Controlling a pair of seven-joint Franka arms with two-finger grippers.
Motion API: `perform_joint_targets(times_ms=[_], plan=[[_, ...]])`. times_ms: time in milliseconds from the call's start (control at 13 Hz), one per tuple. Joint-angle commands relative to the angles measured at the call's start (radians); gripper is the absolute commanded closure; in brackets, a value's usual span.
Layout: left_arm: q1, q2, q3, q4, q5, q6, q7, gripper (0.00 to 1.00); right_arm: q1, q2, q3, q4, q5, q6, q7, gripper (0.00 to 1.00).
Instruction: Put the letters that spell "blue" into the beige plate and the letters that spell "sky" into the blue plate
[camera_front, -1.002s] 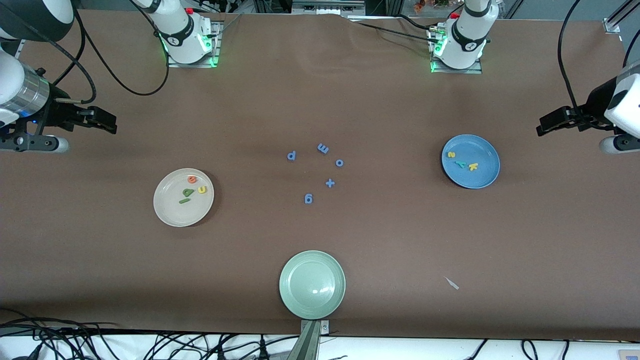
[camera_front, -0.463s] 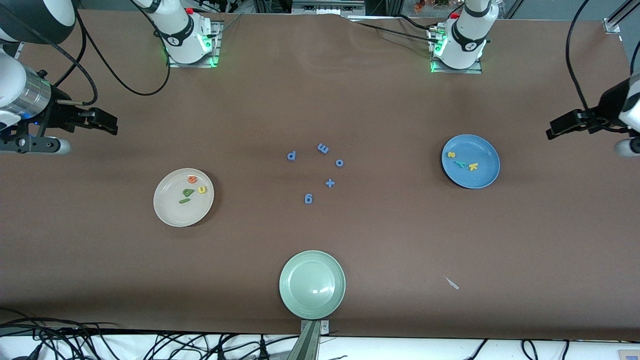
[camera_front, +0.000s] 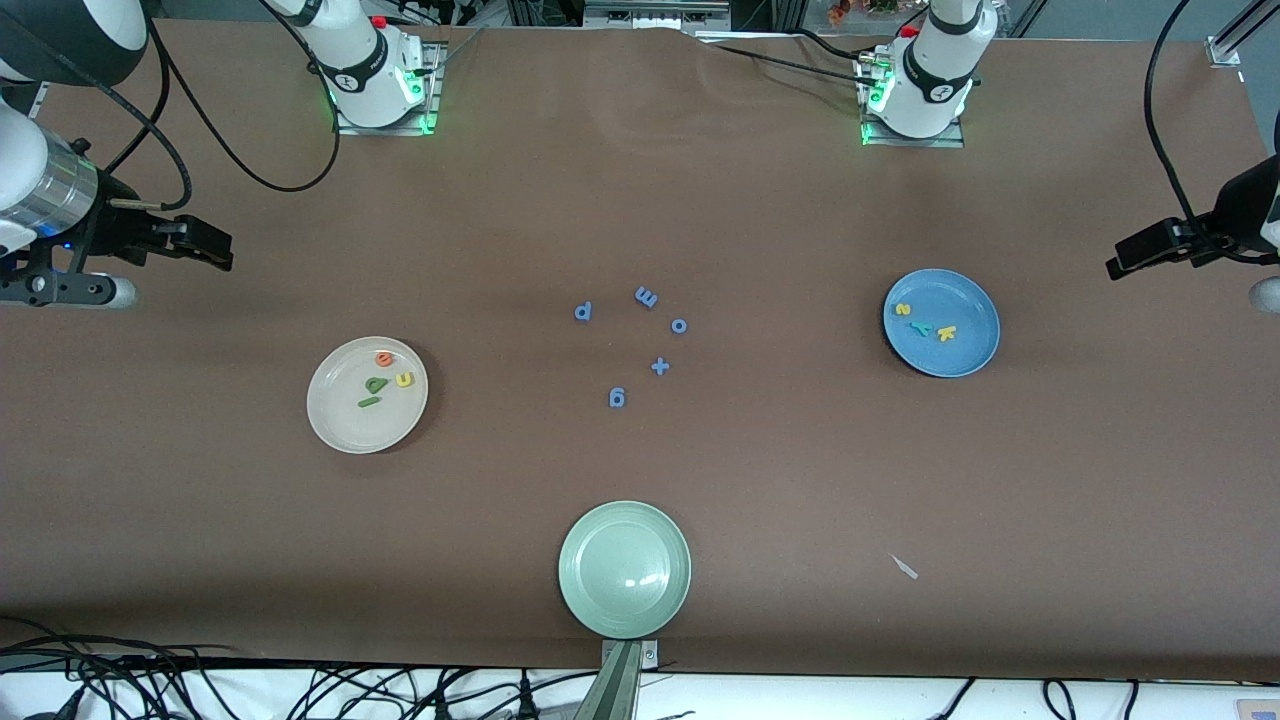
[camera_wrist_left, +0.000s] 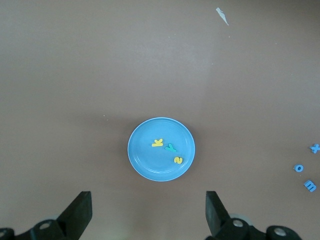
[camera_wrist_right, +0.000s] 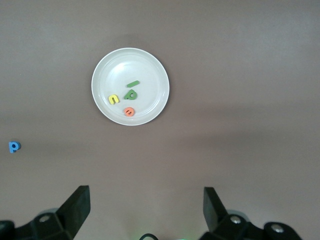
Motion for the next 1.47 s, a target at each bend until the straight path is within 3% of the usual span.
perform_joint_targets(times_ms=[0, 308, 1388], plan=[[-0.014, 0.02, -0.006, 0.019, 0.018, -0.008, 0.016, 0.0, -0.005, 0.017, 0.002, 0.022, -0.002, 0.02, -0.008, 0.0], [-0.025, 0.019, -0.011, 0.009, 0.018, -0.011, 0.018, 0.0, -0.022, 0.018, 0.0, 0.021, 0.061, 0.026, -0.009, 0.0], [-0.033, 0.019, -0.024, 0.016, 0.03, -0.008, 0.018, 0.0, -0.022, 0.026, 0.002, 0.021, 0.061, 0.051, -0.011, 0.0]])
